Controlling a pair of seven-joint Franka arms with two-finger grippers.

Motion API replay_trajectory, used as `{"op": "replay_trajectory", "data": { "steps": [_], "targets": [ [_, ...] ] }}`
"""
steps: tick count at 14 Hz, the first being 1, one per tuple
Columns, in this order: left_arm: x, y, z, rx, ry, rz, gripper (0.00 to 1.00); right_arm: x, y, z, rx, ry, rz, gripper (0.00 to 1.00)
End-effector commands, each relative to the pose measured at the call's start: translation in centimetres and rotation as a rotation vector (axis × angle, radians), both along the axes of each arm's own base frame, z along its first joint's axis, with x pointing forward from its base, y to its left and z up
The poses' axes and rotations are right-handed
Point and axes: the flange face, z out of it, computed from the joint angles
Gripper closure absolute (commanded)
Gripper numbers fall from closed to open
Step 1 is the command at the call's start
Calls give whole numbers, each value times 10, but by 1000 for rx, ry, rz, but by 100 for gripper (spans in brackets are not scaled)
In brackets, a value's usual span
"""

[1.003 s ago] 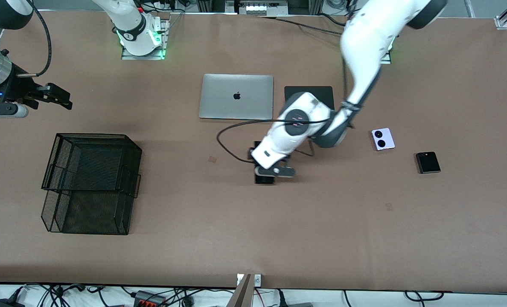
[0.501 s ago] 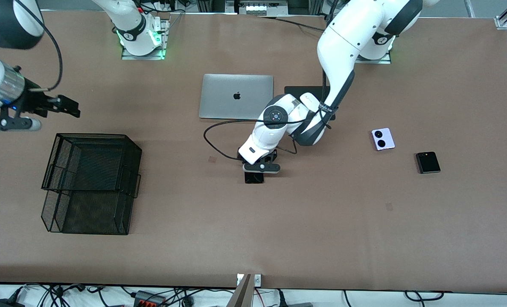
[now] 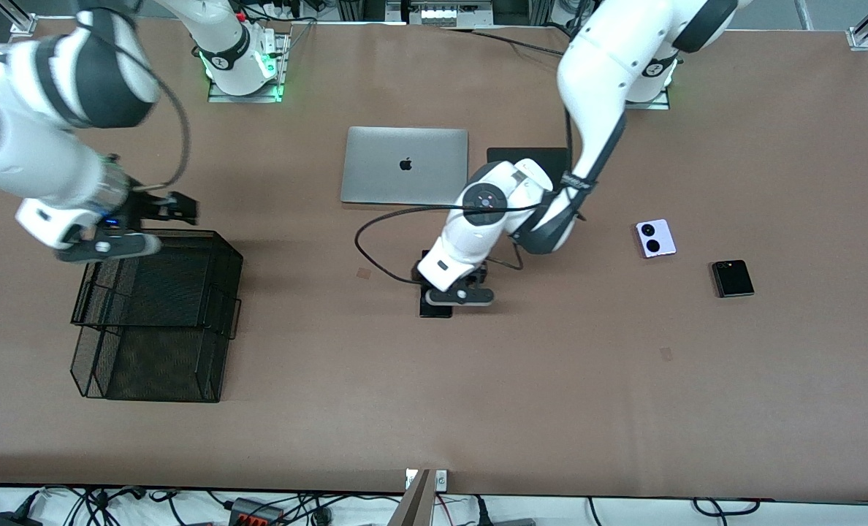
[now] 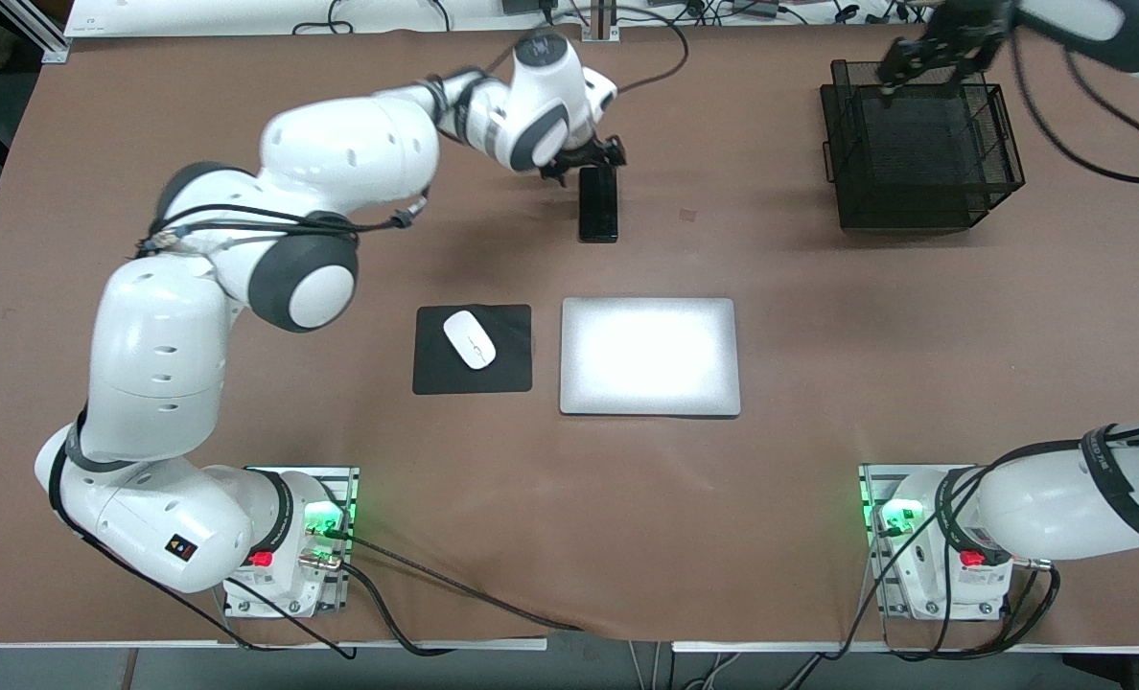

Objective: Place phones with both arms
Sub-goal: 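Carry the bar phone to the table middle and release it, then grasp the white phone and the bar phone with the left and right grippers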

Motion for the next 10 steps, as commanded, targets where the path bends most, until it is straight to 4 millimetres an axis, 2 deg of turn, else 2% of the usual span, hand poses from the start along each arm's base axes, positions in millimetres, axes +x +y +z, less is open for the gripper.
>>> {"op": "replay_trajectory", "data": {
  "steps": [1, 3, 4, 6, 7, 8, 10],
  "targets": [
    [23, 73, 55, 97, 88, -85, 0, 4, 54, -25, -2, 7, 78, 0],
    [34, 140, 67, 182, 216, -102, 0, 2, 90, -37, -4, 16, 135, 0],
    [43, 181, 69, 272, 228, -117, 0, 5, 99, -38, -3, 9, 148, 0],
    [43, 242, 61, 321, 268, -80, 0, 5, 124, -48, 12, 13, 172, 0],
    [45, 285, 47, 329, 308, -38, 0, 7, 136, -56, 22, -10, 187, 0],
    [42, 317, 38, 325, 338, -44, 0, 7, 153, -68, 28, -33, 211, 0],
    [27, 364, 40, 306, 365, -94, 0, 5, 187, -105, 31, -48, 256, 0]
  ]
}}
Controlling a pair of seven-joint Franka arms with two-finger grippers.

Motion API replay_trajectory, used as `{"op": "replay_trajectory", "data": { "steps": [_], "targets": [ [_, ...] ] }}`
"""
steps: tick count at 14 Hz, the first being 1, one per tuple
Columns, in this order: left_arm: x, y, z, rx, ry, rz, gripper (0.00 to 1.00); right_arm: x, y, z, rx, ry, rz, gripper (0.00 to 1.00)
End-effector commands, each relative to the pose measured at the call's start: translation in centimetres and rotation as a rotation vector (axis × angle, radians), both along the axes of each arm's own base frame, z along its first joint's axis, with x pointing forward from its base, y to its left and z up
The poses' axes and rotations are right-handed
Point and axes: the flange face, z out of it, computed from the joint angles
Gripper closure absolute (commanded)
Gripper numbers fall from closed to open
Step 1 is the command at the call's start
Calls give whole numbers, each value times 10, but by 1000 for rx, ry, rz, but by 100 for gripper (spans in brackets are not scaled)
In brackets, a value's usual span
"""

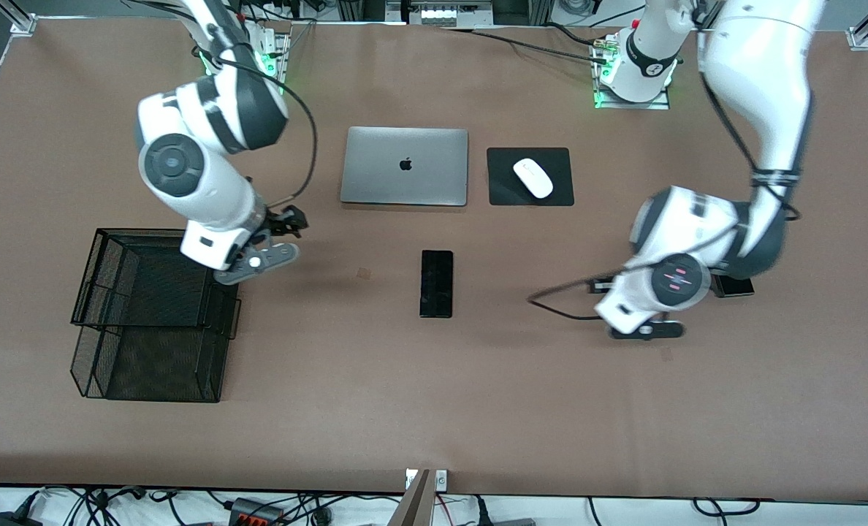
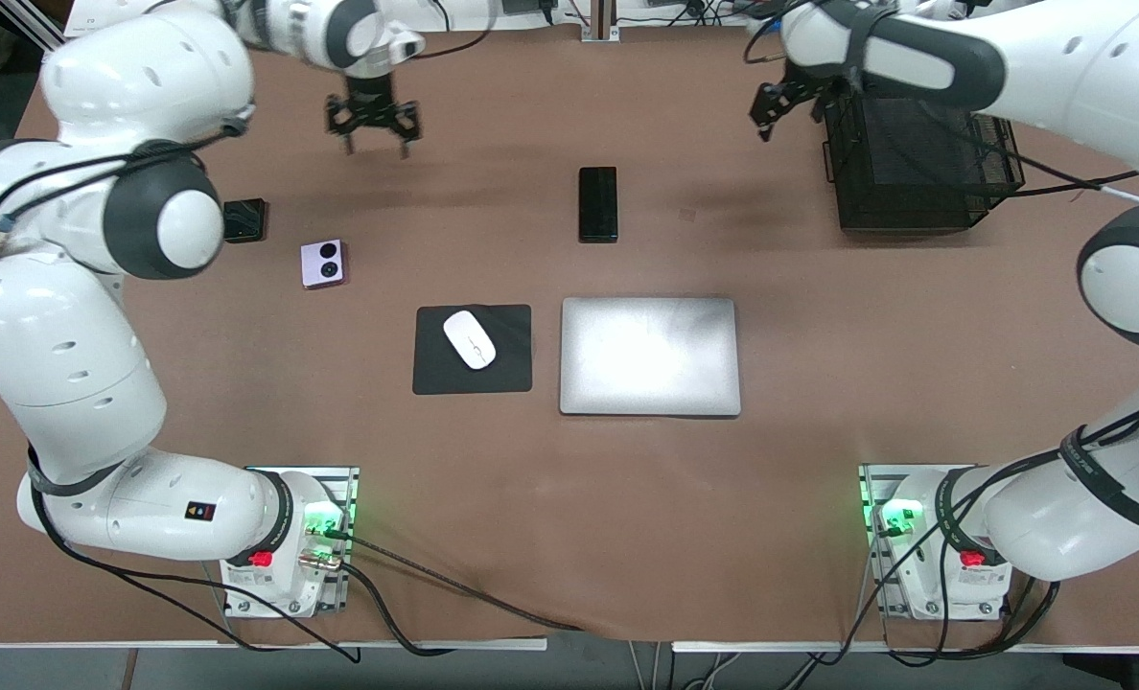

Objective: Place phones with both arms
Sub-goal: 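Grasp the white phone and the bar phone with the left and right grippers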

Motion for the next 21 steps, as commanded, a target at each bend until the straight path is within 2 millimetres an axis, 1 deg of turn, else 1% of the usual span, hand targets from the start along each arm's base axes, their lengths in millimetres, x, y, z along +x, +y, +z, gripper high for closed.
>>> {"op": "replay_trajectory", "data": {
  "steps": [1, 2, 3, 4, 5, 6, 7, 8, 9, 10, 11, 13, 15, 16, 17, 19, 21],
  "targets": [
    [-37, 53, 6, -17, 42, -47, 0, 11, 41, -39, 27, -44, 37, 0],
    [-49, 71, -1, -18, 58, -26, 0, 11, 62, -52, 49, -46, 48, 0],
    [-63, 80, -8, -20, 50, -19, 0, 10, 78, -65, 72, -25, 21, 0],
    [-79, 87, -14, -27, 21, -19, 0, 12, 92, -75, 92, -16, -35, 0],
    [-95, 92, -23, -33, 1, -16, 0, 8, 118, -81, 96, -33, -64, 0],
    [-111, 91, -32, -43, -32, -23, 0, 1, 137, -94, 95, -42, -93, 0],
    [-122, 92, -39, -52, -62, -21, 0, -4, 155, -107, 104, -63, -137, 0],
    [-133, 99, -48, -59, -83, -7, 0, -9, 168, -119, 113, -81, -173, 0],
    [-136, 110, -52, -64, -102, 17, 0, -17, 182, -135, 119, -91, -209, 0],
    [-138, 113, -55, -67, -102, 27, 0, -25, 194, -146, 122, -99, -247, 0],
    [-141, 112, -57, -69, -97, 28, 0, -31, 205, -154, 125, -107, -297, 0],
    [-141, 110, -60, -73, -98, 45, 0, -36, 216, -166, 121, -103, -384, 0],
    [-144, 110, -64, -74, -89, 46, 0, -43, 235, -176, 124, -102, -476, 0],
    [-145, 110, -69, -76, -81, 46, 0, -51, 248, -180, 120, -111, -482, 0],
    [-146, 109, -72, -79, -89, 45, 0, -53, 251, -185, 103, -130, -483, 0],
    [-152, 108, -84, -92, -106, 46, 0, -57, 254, -198, 74, -149, -498, 0],
    [-154, 106, -88, -93, -116, 68, 0, -58, 257, -205, 97, -164, -503, 0]
  ]
}}
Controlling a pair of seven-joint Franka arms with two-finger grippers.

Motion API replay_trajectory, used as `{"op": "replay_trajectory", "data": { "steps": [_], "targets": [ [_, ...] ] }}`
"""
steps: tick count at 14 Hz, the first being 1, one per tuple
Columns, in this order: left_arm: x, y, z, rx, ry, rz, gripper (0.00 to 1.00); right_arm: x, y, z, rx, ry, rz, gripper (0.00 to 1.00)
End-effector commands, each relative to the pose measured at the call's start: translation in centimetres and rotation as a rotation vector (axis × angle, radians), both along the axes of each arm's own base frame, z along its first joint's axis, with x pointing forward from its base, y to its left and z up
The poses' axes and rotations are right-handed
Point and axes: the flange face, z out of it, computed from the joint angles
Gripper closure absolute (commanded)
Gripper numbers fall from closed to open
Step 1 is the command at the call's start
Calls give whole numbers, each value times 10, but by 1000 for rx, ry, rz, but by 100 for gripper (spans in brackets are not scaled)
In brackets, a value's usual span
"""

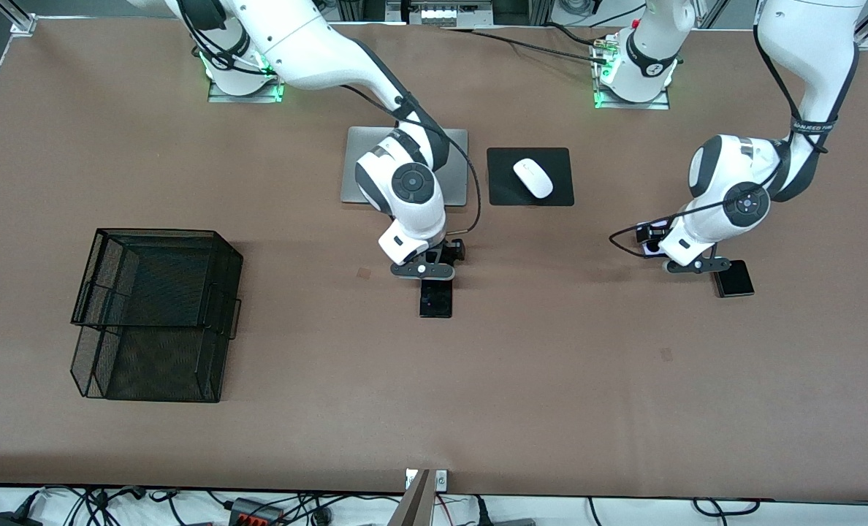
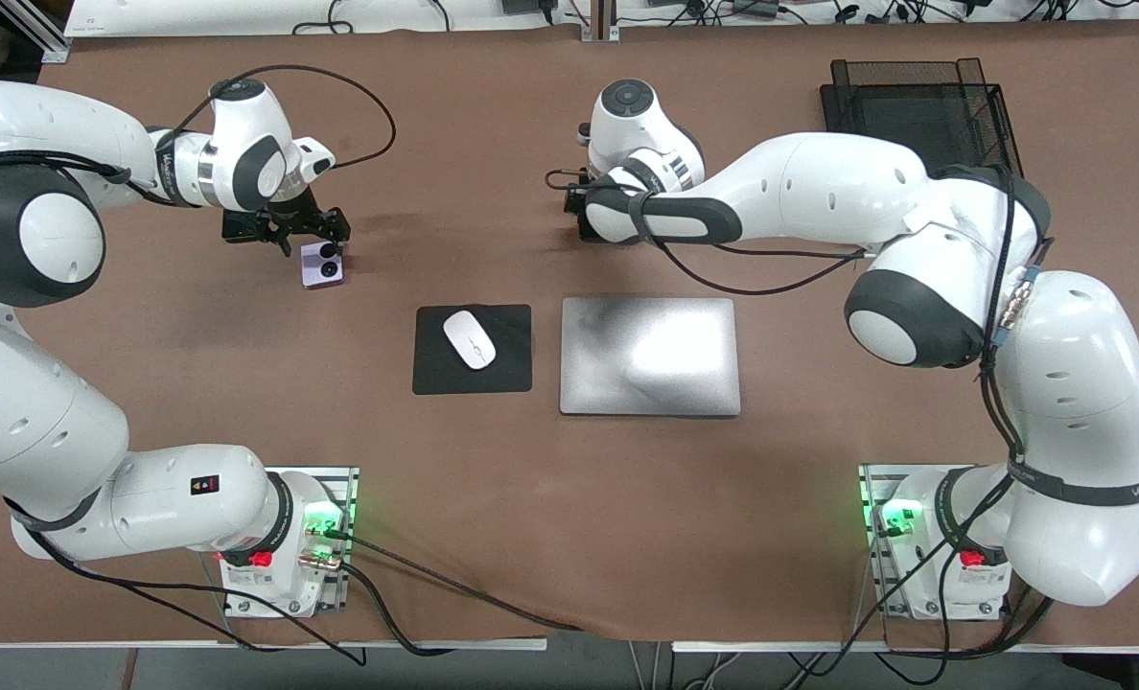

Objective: Place phones with both arms
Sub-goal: 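Grasp the white phone and the bar phone with the left and right grippers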

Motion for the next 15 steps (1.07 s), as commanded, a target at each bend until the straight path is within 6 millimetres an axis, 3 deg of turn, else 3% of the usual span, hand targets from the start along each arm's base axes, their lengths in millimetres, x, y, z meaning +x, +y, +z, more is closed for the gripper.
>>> {"op": "replay_trajectory", "data": {
  "steps": [1, 8, 9, 10, 12, 14, 15],
  "targets": [
    [-7, -3, -3, -8, -16, 37, 0, 5, 7, -8, 5, -36, -17, 0],
    [-10, -3, -24, -29, -7, 27, 4, 14, 13, -12, 25, -60, -18, 0],
    [-10, -3, -24, -29, -7, 27, 10, 13, 13, -14, 22, -58, -16, 0],
    [-10, -3, -24, -29, -7, 27, 22, 12, 13, -19, 17, -55, -15, 0],
    [-10, -4, -24, -29, -6, 28, 59, 12, 13, -18, 15, -59, -7, 4],
    [-6, -5, -17, -26, -15, 28, 71, 13, 11, -19, -19, -86, 40, 24],
    [-4, -5, -8, -22, -24, 27, 71, 14, 10, -19, -32, -94, 56, 42]
  ]
}}
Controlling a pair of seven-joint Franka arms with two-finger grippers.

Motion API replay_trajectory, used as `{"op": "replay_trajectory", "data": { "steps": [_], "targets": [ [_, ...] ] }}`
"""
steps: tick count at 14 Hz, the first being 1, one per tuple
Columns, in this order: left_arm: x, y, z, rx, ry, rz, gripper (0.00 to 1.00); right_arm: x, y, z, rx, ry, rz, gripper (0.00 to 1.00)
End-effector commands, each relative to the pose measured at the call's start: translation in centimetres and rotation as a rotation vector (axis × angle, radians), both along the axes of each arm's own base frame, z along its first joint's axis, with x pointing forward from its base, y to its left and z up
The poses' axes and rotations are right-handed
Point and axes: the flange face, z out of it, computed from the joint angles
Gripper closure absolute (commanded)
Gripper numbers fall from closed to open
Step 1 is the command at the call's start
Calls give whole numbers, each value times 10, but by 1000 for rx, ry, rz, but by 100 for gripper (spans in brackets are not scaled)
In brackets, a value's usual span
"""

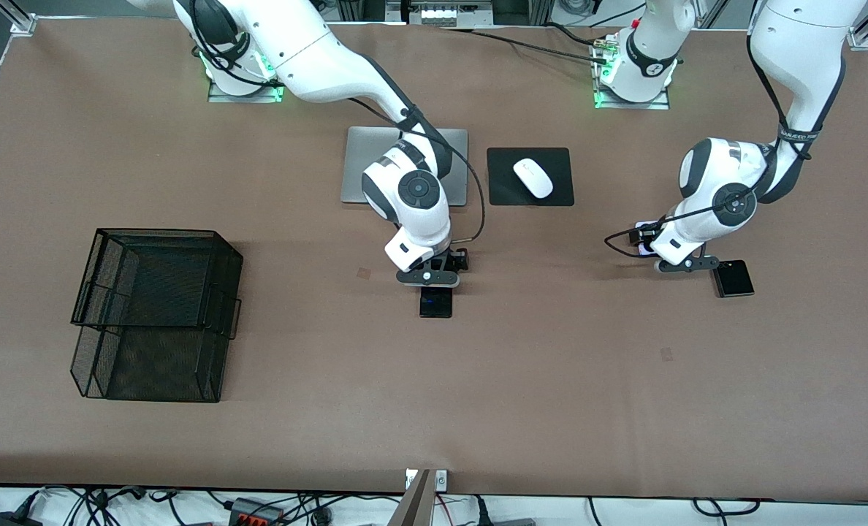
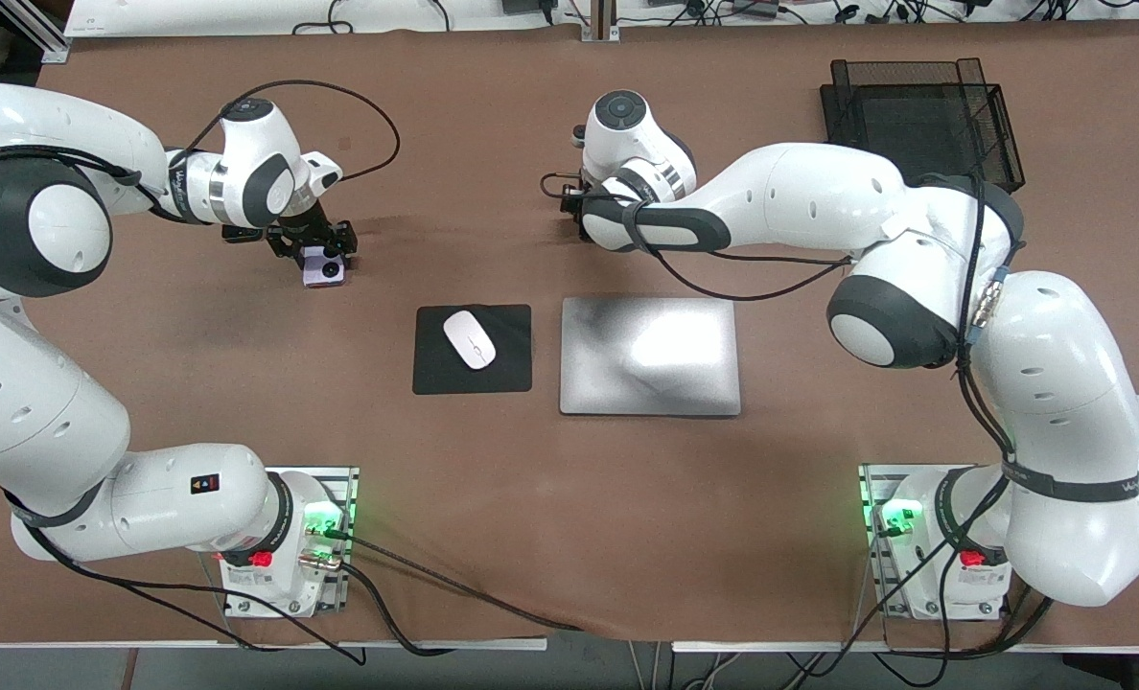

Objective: Place phones with both arms
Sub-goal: 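Put the phone in the basket while the left gripper moves the white phone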

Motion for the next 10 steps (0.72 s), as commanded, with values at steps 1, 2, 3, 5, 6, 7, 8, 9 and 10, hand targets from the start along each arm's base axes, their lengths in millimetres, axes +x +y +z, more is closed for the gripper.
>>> {"op": "replay_trajectory", "data": {
  "steps": [1, 2, 3, 5, 6, 7, 8, 9, 10],
  "targets": [
    [8, -5, 27, 0, -23, -10, 71, 9, -2, -1, -24, -31, 17, 56],
    [17, -13, 46, 5, -32, -27, 71, 9, -2, 4, -21, -35, 17, 67],
    [30, -18, 64, 12, -27, -35, 71, 11, -3, 9, -25, -34, 16, 73],
    [60, -30, 109, 34, 37, -50, 71, 23, -12, 42, -35, -42, -6, 76],
    [73, -36, 130, 40, 57, -58, 71, 29, -18, 67, -48, -44, -19, 76],
    [83, -41, 150, 44, 60, -60, 71, 33, -25, 81, -63, -40, -31, 76],
    [91, -51, 168, 45, 59, -70, 70, 44, -37, 108, -66, -63, -45, 76],
    [99, -67, 184, 33, 62, -84, 69, 56, -60, 133, -82, -61, -43, 76],
    [108, -84, 199, 1, 61, -86, 68, 66, -88, 149, -119, -17, -30, 76]
  ]
}}
